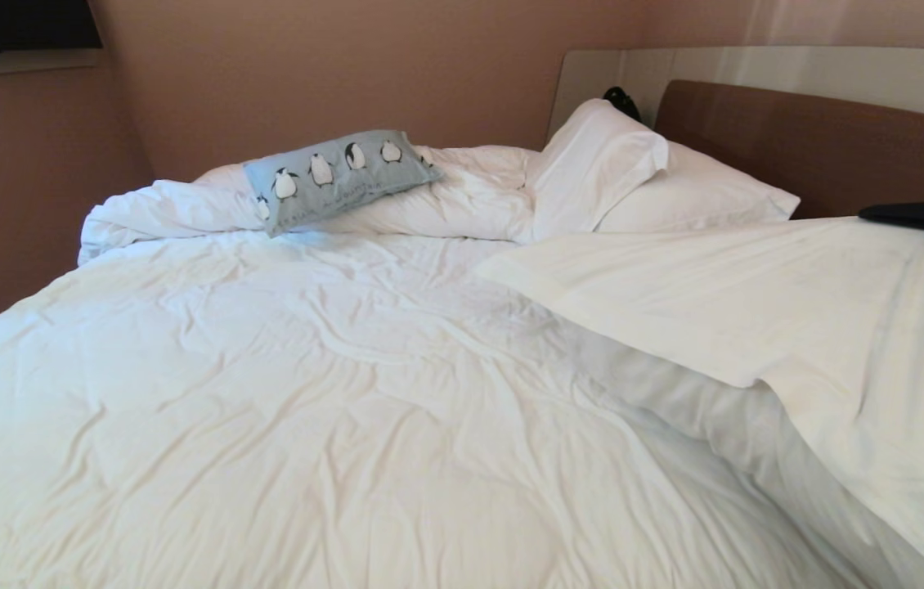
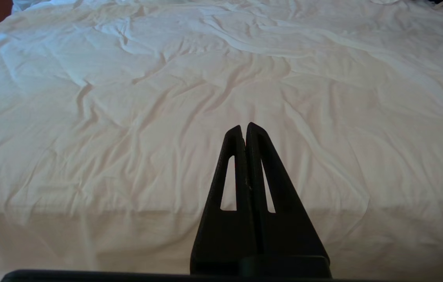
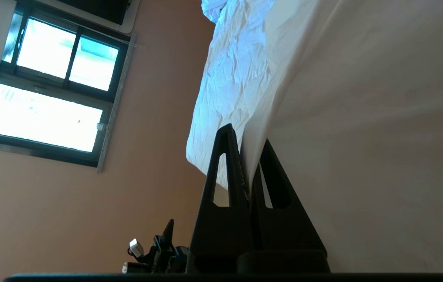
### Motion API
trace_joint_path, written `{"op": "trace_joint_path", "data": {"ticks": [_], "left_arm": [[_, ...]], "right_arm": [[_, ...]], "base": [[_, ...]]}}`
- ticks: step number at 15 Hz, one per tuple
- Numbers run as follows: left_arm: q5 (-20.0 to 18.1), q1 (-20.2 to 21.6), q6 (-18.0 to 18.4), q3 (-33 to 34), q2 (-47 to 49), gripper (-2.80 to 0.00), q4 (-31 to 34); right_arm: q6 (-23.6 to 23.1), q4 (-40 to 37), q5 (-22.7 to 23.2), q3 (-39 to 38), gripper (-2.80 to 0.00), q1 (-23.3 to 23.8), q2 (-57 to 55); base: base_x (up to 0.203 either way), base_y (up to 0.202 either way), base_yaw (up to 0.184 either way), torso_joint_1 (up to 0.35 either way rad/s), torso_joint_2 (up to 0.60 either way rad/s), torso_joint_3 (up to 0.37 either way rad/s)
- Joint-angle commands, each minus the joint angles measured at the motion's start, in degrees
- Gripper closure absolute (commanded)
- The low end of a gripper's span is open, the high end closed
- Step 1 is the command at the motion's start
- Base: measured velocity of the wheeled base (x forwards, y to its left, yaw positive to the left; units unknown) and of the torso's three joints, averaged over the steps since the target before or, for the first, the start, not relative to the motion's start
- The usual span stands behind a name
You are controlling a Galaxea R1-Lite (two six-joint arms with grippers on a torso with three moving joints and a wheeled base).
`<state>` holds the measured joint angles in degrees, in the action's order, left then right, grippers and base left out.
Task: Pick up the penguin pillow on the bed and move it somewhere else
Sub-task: Pick up the pillow
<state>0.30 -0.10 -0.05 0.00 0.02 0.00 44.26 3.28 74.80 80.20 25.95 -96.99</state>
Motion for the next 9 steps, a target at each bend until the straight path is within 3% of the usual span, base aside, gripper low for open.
{"op": "trace_joint_path", "data": {"ticks": [1,6,9], "left_arm": [[0.0,0.0,0.0,0.0,0.0,0.0,-0.1],[0.0,0.0,-0.1,0.0,0.0,0.0,0.0],[0.0,0.0,0.0,0.0,0.0,0.0,0.0]], "right_arm": [[0.2,0.1,0.4,0.0,0.0,0.1,-0.3],[0.5,0.1,0.4,0.1,0.0,0.1,-0.7],[0.5,0.1,0.4,0.1,0.0,0.1,-0.8]], "base": [[0.0,0.0,0.0,0.0,0.0,0.0],[0.001,0.012,-0.002,-0.001,0.0,0.0],[0.001,0.156,-0.009,0.004,0.0,0.002]]}}
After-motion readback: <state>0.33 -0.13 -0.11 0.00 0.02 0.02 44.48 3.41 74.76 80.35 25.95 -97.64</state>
